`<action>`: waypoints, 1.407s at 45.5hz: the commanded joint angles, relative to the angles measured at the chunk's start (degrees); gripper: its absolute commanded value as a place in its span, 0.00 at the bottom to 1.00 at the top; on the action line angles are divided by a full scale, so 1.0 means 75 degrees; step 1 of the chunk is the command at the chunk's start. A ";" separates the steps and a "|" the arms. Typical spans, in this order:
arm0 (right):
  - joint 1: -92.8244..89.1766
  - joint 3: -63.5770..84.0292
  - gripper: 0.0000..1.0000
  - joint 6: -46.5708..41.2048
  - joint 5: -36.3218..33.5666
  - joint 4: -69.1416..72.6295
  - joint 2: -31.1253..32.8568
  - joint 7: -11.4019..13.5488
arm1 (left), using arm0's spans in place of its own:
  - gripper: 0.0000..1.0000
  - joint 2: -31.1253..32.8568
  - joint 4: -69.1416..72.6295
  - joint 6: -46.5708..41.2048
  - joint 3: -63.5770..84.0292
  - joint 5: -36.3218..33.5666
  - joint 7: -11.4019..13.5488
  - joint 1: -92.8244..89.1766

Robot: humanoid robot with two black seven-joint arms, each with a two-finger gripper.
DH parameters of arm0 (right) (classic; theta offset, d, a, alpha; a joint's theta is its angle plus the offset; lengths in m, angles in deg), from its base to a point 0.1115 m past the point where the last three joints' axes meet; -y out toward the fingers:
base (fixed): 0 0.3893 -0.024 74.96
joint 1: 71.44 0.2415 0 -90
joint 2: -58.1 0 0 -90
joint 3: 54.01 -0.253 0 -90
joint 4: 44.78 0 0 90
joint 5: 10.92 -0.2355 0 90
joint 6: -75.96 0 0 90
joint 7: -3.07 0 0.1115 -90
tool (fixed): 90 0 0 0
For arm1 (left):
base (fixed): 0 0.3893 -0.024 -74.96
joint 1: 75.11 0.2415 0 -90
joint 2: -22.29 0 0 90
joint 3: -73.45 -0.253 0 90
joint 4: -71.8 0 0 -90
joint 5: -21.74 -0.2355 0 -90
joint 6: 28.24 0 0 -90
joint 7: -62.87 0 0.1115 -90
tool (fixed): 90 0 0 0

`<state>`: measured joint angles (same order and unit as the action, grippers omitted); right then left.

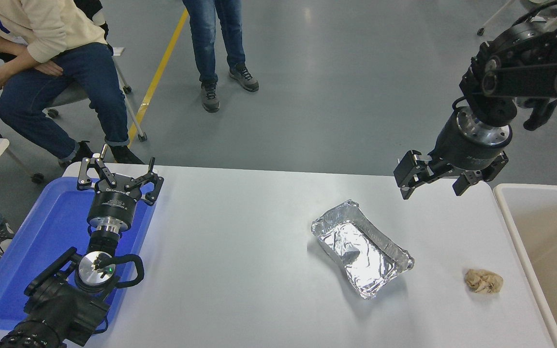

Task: Pick up foil plate and place in dustbin

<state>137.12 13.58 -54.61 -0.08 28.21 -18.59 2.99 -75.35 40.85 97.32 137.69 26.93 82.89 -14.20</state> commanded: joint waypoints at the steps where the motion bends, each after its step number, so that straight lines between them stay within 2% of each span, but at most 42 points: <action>1: -0.0713 -0.0316 0.98 0.1259 0.0228 -0.0005 -0.0076 -0.0001 | 1.00 0.0000 0.0001 0.0004 0.0000 0.0000 -0.0009 0.0000; 13: -0.1616 -0.0656 0.98 0.2280 0.2185 -0.0052 -0.0193 -0.0001 | 1.00 0.0000 0.0001 0.0004 0.0000 0.0000 -0.0009 0.0000; 28: -0.2670 -0.0972 0.99 0.2385 0.3428 -0.0872 -0.0920 0.0022 | 1.00 0.0000 0.0001 0.0004 0.0000 0.0000 0.0003 0.0000; 42: -0.3373 -0.1125 0.99 0.3849 0.3487 -0.1130 -0.0955 0.0022 | 1.00 0.0000 0.0001 0.0004 0.0000 0.0000 -0.0009 0.0000; 64: -0.4733 -0.1265 0.99 0.4143 0.3499 -0.2454 -0.1471 0.0022 | 1.00 0.0000 0.0001 0.0004 0.0000 0.0000 0.0003 0.0000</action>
<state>106.47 4.52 -24.87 25.97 14.33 -27.83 3.15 -75.36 40.86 97.32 137.69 26.92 82.89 -14.20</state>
